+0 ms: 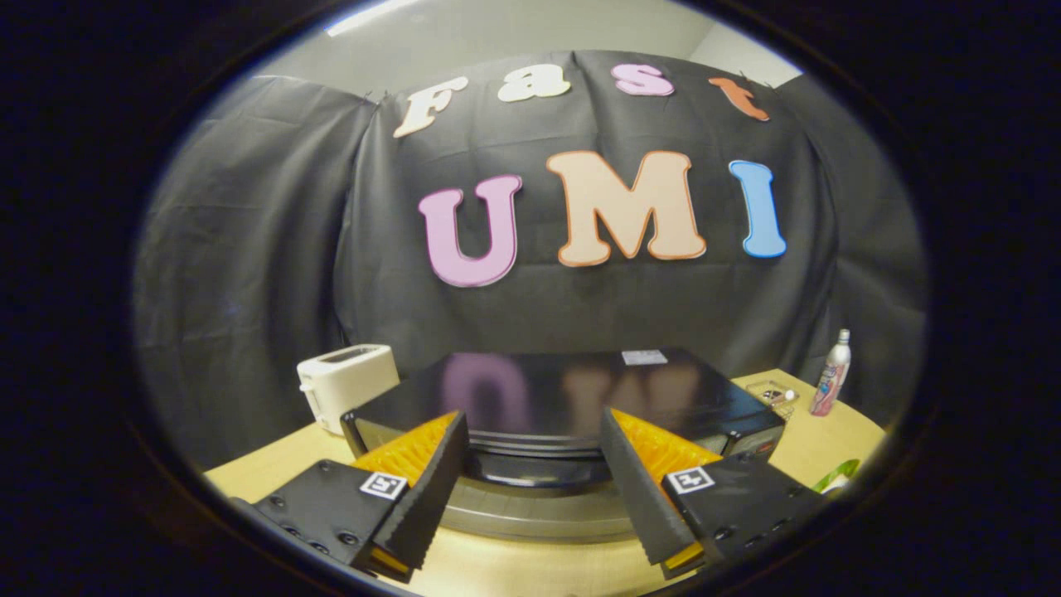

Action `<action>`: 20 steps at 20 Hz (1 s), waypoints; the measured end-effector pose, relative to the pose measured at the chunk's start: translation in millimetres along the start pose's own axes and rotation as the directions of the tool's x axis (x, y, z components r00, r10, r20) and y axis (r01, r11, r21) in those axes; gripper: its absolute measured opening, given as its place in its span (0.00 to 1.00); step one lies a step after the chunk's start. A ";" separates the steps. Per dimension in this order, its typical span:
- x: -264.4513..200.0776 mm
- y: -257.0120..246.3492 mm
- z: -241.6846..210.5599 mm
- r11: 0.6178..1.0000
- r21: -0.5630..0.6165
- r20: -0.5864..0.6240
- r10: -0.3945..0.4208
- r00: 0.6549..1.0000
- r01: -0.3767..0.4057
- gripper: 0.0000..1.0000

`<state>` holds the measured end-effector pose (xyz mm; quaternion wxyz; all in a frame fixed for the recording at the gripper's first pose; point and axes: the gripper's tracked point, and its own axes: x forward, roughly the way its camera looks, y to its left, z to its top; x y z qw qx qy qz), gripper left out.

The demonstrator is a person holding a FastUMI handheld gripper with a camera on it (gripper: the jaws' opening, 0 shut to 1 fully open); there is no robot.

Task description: Open the toaster oven, put the food inside, and close the toaster oven door.

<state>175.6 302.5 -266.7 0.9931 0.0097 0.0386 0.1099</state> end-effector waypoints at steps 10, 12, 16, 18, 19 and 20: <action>-66.4 6.3 -22.6 1.000 0.003 0.077 -0.008 0.997 0.008 0.98; -90.4 8.1 -34.5 1.000 -0.008 0.069 -0.009 0.998 0.009 0.98; -127.9 10.6 -70.8 1.000 0.022 -0.039 0.016 0.999 -0.016 0.97; -138.5 10.2 -84.6 0.999 0.036 -0.099 0.027 0.995 -0.023 0.97; -141.6 11.0 -89.5 0.999 0.026 -0.122 0.032 0.992 -0.029 0.97; -144.8 11.1 -93.8 0.999 0.011 -0.141 0.033 0.989 -0.031 0.97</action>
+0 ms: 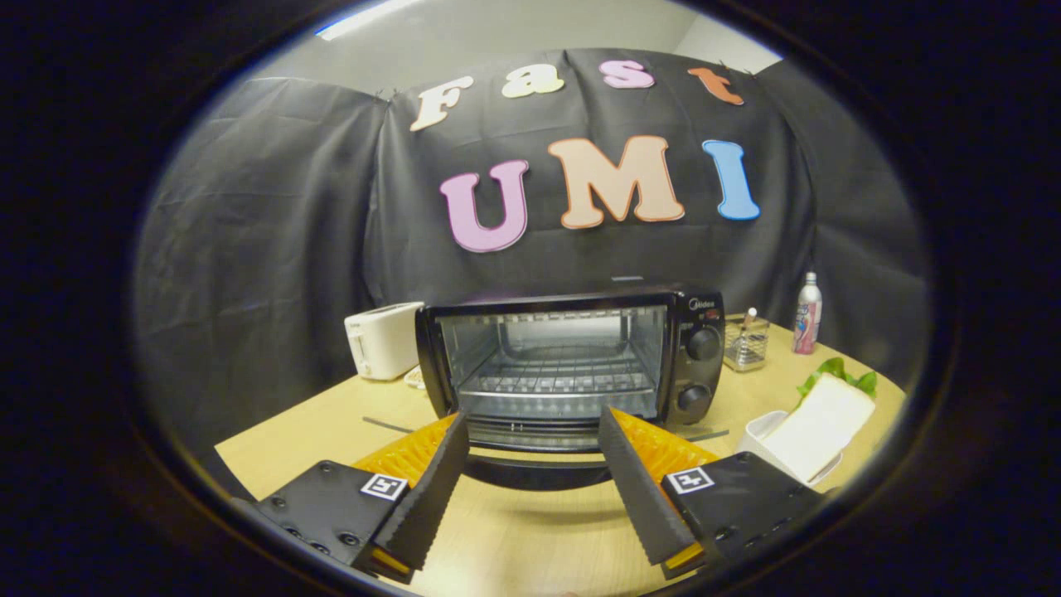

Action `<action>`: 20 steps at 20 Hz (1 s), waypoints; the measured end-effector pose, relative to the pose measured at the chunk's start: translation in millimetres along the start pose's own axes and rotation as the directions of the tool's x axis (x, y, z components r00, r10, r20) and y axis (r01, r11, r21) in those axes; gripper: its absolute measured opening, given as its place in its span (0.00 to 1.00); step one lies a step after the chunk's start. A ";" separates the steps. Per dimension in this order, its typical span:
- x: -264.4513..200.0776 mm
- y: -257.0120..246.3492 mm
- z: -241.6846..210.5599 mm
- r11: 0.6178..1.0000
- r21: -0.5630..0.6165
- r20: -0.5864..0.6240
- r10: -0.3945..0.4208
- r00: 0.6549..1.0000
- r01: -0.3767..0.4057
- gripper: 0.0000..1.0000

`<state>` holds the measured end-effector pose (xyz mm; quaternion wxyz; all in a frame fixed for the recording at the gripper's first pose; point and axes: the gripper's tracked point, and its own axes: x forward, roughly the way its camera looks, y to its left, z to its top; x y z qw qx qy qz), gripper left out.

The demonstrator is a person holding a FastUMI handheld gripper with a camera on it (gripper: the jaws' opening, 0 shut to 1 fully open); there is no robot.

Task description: Open the toaster oven, put the food inside, and close the toaster oven door.

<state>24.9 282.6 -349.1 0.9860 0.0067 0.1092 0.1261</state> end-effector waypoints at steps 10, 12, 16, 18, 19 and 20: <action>-9.5 -4.7 -60.6 0.998 0.057 -0.191 0.016 0.982 -0.005 0.97; -8.3 -7.4 -72.3 0.996 0.086 -0.227 0.018 0.974 0.002 0.97; -6.0 -9.2 -79.6 0.997 0.079 -0.247 0.025 0.969 -0.006 0.96; -7.2 -9.3 -80.2 0.997 0.072 -0.241 0.036 0.970 -0.019 0.96; -7.5 -10.0 -79.4 0.997 0.074 -0.241 0.042 0.970 -0.025 0.96; -6.6 -9.4 -79.5 0.996 0.078 -0.241 0.049 0.969 -0.031 0.96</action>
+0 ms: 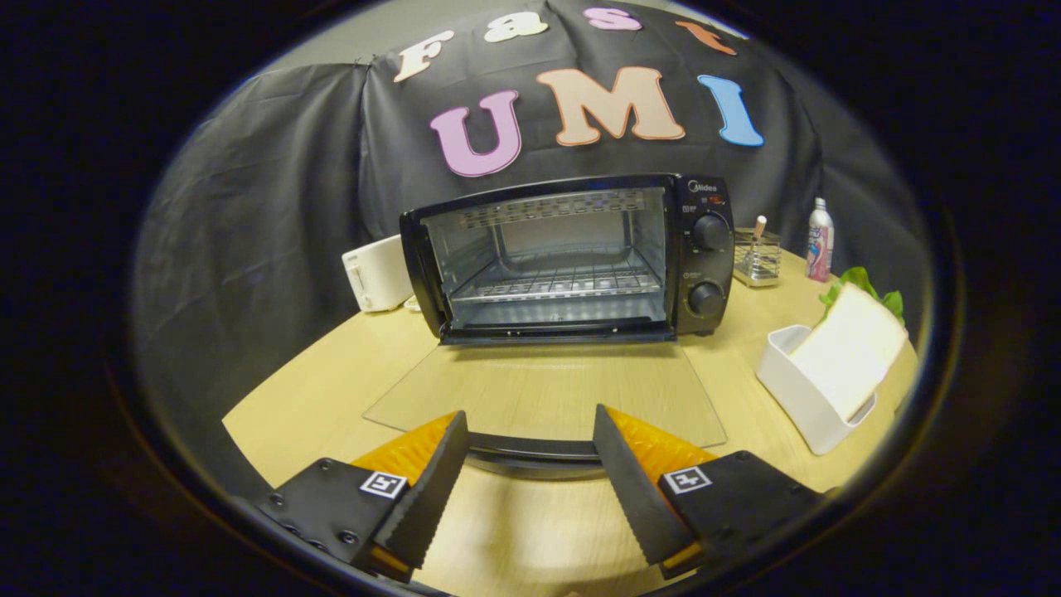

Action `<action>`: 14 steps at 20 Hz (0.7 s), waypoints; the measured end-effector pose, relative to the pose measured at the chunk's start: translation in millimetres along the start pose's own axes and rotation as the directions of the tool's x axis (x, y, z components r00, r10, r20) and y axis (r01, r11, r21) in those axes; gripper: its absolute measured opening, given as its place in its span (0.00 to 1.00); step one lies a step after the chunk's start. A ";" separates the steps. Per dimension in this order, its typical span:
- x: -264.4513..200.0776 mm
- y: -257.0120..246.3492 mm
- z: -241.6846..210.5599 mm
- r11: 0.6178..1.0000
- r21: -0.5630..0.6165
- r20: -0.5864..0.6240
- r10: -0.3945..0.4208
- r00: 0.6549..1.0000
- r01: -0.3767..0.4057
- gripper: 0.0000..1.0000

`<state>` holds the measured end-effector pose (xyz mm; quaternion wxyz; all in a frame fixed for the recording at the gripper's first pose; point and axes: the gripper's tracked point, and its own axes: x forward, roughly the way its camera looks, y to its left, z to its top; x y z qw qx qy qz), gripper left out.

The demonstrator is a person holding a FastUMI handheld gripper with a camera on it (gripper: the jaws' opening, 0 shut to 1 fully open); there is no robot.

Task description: Open the toaster oven, put the food inside, and close the toaster oven door.

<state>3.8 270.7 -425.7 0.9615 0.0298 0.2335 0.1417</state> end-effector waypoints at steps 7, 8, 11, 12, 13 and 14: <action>-24.4 -14.2 28.3 1.000 -0.016 0.011 0.023 1.000 -0.023 0.96; -31.9 -18.7 35.9 1.000 -0.014 0.022 0.026 0.999 -0.025 0.96; -58.2 -45.7 65.5 1.000 0.017 0.045 0.014 0.999 -0.015 0.96; -67.8 -59.2 72.4 1.000 0.024 0.041 -0.002 0.999 0.001 0.96; -76.0 -73.7 78.6 0.999 0.029 0.028 -0.019 0.999 0.018 0.96; -83.9 -88.4 83.7 0.999 0.034 0.007 -0.034 0.999 0.034 0.96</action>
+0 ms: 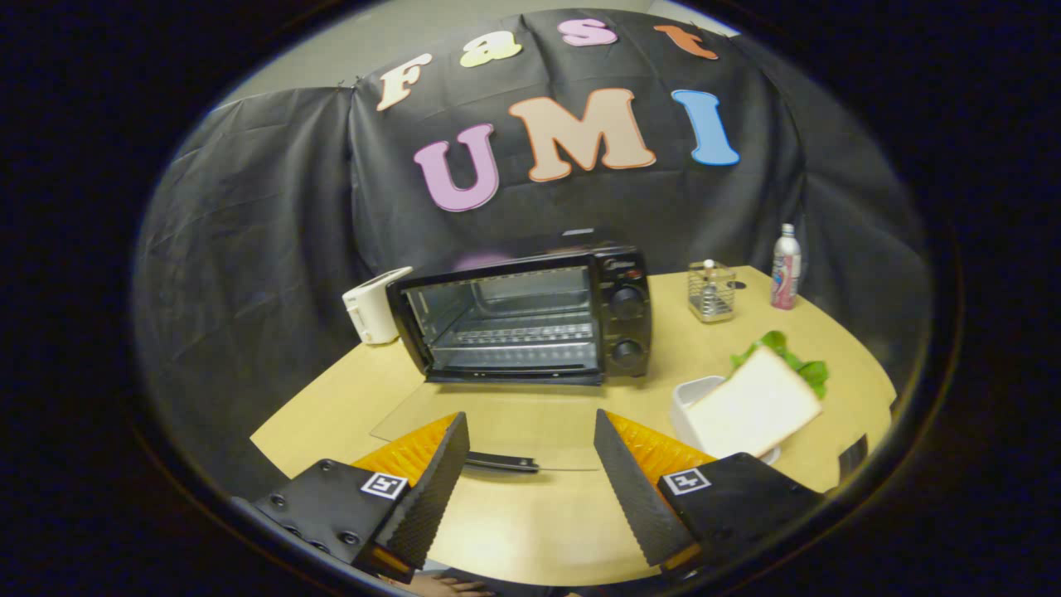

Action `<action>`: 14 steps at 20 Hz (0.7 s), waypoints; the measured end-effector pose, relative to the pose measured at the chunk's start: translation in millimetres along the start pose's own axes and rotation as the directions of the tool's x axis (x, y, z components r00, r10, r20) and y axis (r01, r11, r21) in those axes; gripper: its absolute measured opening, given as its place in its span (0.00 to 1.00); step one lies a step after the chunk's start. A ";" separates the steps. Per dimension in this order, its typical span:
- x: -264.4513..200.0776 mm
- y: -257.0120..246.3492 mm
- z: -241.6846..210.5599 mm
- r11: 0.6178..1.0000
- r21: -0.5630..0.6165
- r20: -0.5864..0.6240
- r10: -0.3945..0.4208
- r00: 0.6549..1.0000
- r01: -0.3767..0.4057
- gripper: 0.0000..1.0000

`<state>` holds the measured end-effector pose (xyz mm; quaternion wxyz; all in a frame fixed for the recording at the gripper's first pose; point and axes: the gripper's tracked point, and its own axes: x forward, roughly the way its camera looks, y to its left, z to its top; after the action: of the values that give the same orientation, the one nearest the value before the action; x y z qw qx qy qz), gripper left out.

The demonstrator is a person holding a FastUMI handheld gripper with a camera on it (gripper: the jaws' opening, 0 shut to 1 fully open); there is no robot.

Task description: Open the toaster oven, put the food inside, and close the toaster oven door.

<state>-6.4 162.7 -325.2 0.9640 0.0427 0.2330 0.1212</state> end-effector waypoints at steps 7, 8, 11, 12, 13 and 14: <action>-29.9 -109.7 28.7 0.991 0.094 -0.234 -0.073 0.970 0.097 0.94; -29.8 -127.8 28.1 0.986 0.107 -0.269 -0.098 0.958 0.131 0.93; -23.6 -177.9 14.9 0.962 0.142 -0.368 -0.169 0.915 0.235 0.93; -21.8 -190.0 11.2 0.956 0.137 -0.386 -0.191 0.903 0.261 0.93; -18.3 -203.4 7.5 0.950 0.127 -0.399 -0.213 0.892 0.284 0.93; -13.0 -212.4 2.9 0.947 0.132 -0.406 -0.218 0.887 0.293 0.93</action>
<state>29.1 -46.0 -346.4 0.8980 0.0782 0.4324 -0.0238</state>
